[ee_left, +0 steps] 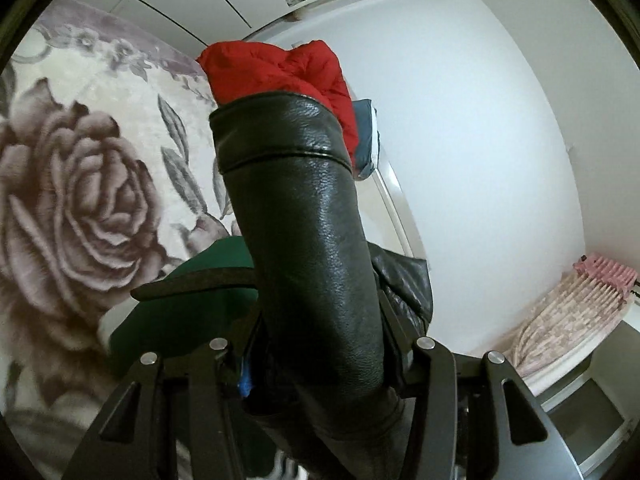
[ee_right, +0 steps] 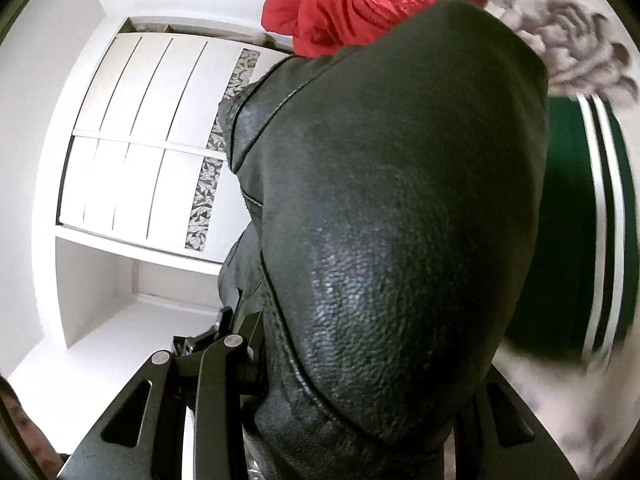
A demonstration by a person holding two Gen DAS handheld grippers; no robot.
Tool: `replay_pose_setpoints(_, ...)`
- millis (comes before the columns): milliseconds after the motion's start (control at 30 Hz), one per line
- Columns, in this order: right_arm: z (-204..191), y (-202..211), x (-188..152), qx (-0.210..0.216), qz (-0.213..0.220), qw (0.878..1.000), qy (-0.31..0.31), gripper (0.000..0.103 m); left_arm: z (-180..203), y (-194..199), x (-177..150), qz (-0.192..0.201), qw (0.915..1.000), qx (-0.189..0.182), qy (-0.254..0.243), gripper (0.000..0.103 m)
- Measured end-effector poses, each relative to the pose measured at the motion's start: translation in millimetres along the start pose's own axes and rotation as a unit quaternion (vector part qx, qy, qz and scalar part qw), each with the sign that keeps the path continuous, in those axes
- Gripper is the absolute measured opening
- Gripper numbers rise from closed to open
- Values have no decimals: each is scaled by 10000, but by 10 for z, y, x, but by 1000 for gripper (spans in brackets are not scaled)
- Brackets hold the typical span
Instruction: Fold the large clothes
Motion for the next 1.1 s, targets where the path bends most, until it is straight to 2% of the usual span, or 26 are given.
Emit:
replay_pose_setpoints(67,397,-235,291,24,-203,9998,-62,37,-213,-161,-51,-69,9999,130,-60,44)
replay_pose_setpoints(133,855,-398,341,-48,-530,9985,-122,37,-526,-370,-111,-256,9986,466,-68,44)
replay_pose_setpoints(200,1273,-531,159,-137,-835,9961,-245,37,-893,-485,-155,-454,9963,714,-124,44)
replay_pose_setpoints(267,1681,-637,138,-121,-1080,9924,-571,39,-1021,-501,-205,-585,9924,961,-505,44)
replay_pose_setpoints(333,1850,-694,148,-161,-1176,9907,-659,44,-1043,-498,-205,-750,9889,1051,-734,45)
replay_pose_setpoints(400,1847,-701,184,-302,-1232,9897,-665,51,-1009,-483,-180,-981,9862,1077,-792,47)
replay_pose_setpoints(467,1778,-675,212,-649,-1350,9866,-653,65,-967,-530,-203,-1226,9824,1186,-765,49)
replay_pose_setpoints(500,1722,-662,198,-886,-1388,9843,-636,68,-931,-537,-201,-1311,9798,1286,-797,51)
replay_pose_setpoints(533,1647,-604,230,-1303,-1441,9795,-527,74,-878,-527,-211,-1341,9771,1403,-875,52)
replay_pose_setpoints(567,1615,-503,212,-1548,-1419,9766,-467,77,-808,-498,-252,-1316,9747,1508,-993,58)
replay_pose_setpoints(600,1562,-458,220,-1832,-1402,9722,-409,79,-771,-492,-294,-1302,9732,1530,-1117,79)
replay_pose_setpoints(633,1500,-426,222,-2135,-1412,9661,-342,82,-727,-488,-317,-1265,9711,1572,-1271,93)
replay_pose_setpoints(667,1455,-369,174,-2473,-1370,9587,-310,87,-666,-467,-317,-1187,9681,1680,-1433,101)
replay_pose_setpoints(733,1341,-268,56,-3313,-1332,9340,-124,92,-550,-454,-339,-1253,9602,1846,-1681,101)
replay_pose_setpoints(767,1217,-288,12,-3493,-1265,9283,-142,92,-543,-475,-336,-1289,9564,1946,-1754,101)
replay_pose_setpoints(800,1207,-227,-82,-3646,-1182,9235,-156,92,-485,-479,-365,-1337,9479,2145,-1939,101)
replay_pose_setpoints(833,1114,-140,-104,-3975,-1036,9117,-106,92,-434,-477,-391,-1382,9415,2239,-2105,101)
replay_pose_setpoints(867,1080,-70,-340,-4194,-969,9026,-9,92,-378,-472,-423,-1386,9312,2412,-2357,101)
replay_pose_setpoints(933,812,18,-555,-4907,-914,8659,313,92,-276,-440,-476,-1351,9064,2739,-2919,101)
replay_pose_setpoints(1000,635,212,-884,-5297,-918,8412,576,93,-162,-389,-532,-1401,8885,2850,-3312,101)
replay_pose_setpoints(1033,516,250,-1000,-5428,-911,8327,609,93,-80,-325,-571,-1391,8797,2902,-3501,101)
replay_pose_setpoints(1100,260,276,-1240,-5525,-859,8273,547,93,62,-192,-640,-1432,8654,2961,-3781,101)
Point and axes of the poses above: each gripper's, at about its wrist camera, not at the fingertips, and y roughly against the way its jaws point, z to its right, x to its top, the point moved 3 cm from there along -y, roughly the way its jaws point, and after that the axes turned 15 degrees about y, right-handed, at the moved point
